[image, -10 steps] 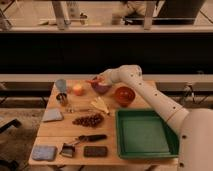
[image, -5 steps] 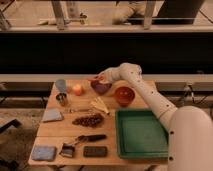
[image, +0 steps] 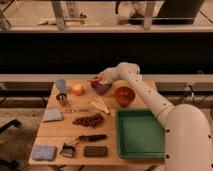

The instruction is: Place pepper in purple bowl

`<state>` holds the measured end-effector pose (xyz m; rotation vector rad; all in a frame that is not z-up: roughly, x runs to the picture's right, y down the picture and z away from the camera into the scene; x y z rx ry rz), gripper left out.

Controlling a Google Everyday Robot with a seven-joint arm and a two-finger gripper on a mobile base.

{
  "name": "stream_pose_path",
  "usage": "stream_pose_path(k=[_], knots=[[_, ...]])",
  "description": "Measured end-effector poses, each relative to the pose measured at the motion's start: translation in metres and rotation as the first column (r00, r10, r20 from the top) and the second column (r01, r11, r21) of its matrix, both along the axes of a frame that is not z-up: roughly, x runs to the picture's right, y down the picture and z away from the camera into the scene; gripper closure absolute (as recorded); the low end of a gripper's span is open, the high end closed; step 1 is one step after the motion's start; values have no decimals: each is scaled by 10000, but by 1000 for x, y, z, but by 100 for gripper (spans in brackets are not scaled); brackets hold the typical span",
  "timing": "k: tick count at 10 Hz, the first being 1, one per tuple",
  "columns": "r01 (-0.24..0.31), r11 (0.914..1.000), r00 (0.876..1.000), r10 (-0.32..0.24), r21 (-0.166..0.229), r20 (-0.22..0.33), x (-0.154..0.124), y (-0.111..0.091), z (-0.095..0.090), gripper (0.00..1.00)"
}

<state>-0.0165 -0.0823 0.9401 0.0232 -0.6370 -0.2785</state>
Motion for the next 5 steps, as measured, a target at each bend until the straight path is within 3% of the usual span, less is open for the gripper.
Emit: stream_pose_path(k=[4,5], knots=[[-159,9999,9997,160,46,-205,1,1,0,25],[-216,9998,9994,216,17,-286,1,1,0,20]])
